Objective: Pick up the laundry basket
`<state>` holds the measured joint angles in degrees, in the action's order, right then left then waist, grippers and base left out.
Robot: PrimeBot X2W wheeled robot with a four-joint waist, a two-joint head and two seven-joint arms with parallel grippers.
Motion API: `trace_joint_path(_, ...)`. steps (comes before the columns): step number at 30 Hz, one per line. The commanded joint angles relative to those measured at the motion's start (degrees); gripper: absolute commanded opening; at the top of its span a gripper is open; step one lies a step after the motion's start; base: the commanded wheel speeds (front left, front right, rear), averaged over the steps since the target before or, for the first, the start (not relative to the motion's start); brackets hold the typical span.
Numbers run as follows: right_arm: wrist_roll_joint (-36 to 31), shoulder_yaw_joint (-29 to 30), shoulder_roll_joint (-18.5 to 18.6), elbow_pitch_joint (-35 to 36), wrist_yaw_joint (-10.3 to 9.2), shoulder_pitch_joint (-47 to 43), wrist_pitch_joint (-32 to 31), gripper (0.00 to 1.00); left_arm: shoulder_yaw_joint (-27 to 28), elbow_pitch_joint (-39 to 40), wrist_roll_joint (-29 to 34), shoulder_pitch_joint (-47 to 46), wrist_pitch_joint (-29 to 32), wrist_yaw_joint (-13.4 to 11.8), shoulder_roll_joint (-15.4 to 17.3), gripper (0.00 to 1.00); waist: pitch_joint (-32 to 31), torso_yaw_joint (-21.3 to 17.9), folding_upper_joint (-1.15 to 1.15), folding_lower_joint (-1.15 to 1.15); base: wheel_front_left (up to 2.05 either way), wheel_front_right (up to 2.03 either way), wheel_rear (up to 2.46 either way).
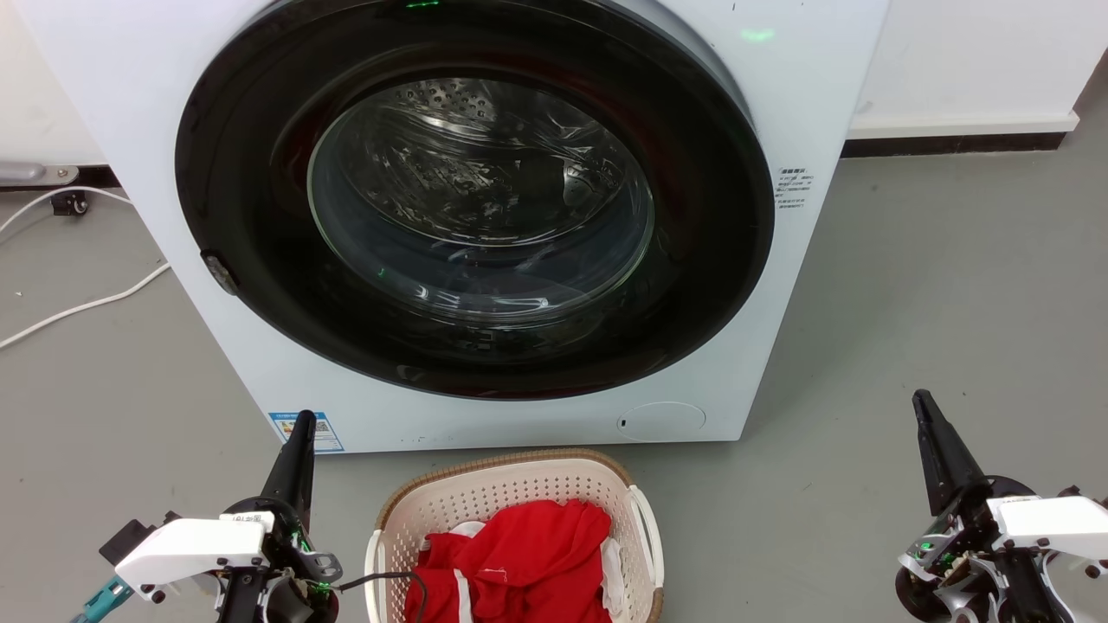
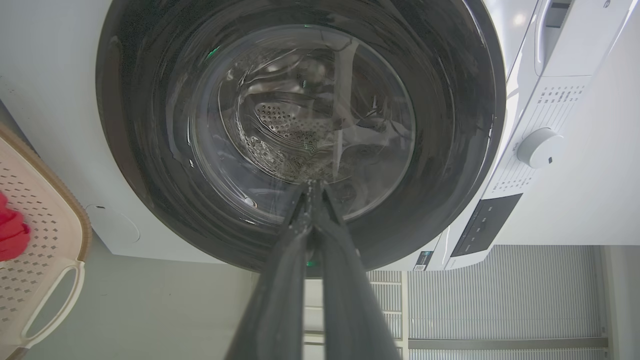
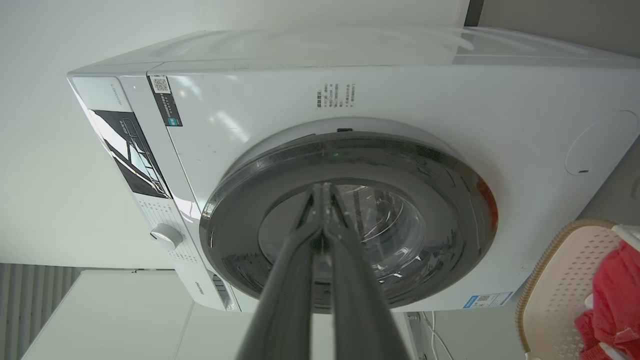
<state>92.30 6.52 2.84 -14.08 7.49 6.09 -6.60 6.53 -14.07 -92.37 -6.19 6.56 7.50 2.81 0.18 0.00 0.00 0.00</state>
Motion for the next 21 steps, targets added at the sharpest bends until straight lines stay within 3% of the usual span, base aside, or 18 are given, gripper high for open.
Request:
trace_joint_path(1,0.2,0.0,0.1,0.1,0.00,0.3,0.0,0.00,0.1,0.1,-0.1,0.0,0.1,0.1,0.1,0.00,0.0,0.0,0.00,0.00,0.00,0.00,0.00)
trace_joint_path(21,0.2,0.0,0.1,0.1,0.00,0.3,0.0,0.00,0.1,0.1,-0.1,0.0,0.1,0.1,0.1,0.00,0.0,0.0,0.00,0.00,0.00,0.00,0.00)
